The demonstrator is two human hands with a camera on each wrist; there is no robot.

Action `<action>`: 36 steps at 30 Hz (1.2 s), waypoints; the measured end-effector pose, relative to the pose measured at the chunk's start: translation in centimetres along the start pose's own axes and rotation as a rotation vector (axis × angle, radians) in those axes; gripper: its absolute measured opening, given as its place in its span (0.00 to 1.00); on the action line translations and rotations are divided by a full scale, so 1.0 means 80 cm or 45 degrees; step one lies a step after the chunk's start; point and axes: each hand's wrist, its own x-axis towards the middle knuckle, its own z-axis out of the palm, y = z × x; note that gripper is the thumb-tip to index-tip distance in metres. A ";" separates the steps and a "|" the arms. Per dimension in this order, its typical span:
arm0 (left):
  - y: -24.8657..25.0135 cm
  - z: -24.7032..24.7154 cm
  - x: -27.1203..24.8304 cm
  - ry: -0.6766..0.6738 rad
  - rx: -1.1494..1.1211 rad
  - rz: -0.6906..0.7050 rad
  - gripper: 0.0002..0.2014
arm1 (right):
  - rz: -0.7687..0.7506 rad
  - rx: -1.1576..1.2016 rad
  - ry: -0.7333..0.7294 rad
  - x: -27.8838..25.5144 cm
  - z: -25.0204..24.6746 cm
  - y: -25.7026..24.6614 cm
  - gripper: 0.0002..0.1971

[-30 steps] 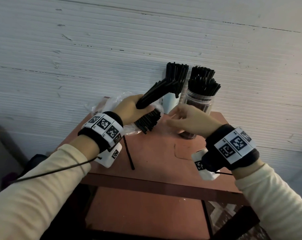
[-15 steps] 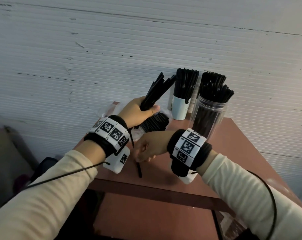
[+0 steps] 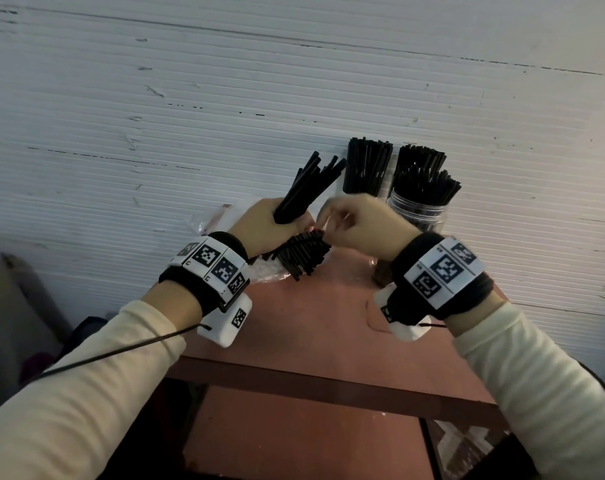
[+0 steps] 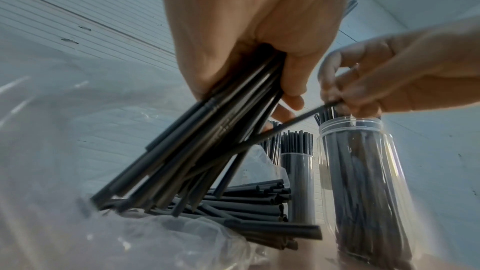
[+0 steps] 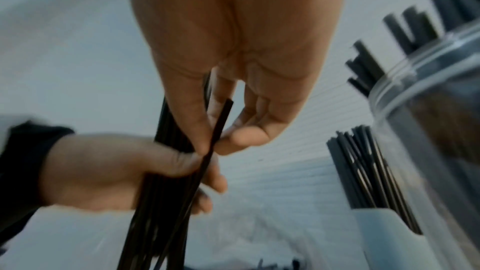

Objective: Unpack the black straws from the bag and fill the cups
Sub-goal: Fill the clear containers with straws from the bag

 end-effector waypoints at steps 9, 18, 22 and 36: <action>0.033 0.027 -0.004 -0.148 -0.295 0.061 0.10 | -0.136 0.442 0.497 -0.007 -0.056 -0.015 0.09; 0.055 0.085 -0.008 -0.440 -0.520 -0.008 0.06 | -0.203 0.545 0.457 -0.034 -0.060 -0.039 0.20; 0.050 0.098 -0.006 -0.646 -0.330 -0.088 0.04 | -0.182 0.113 0.408 -0.030 -0.045 -0.019 0.12; 0.040 0.105 -0.001 -0.703 -0.404 -0.335 0.05 | -0.314 -0.014 0.552 -0.033 -0.032 0.007 0.13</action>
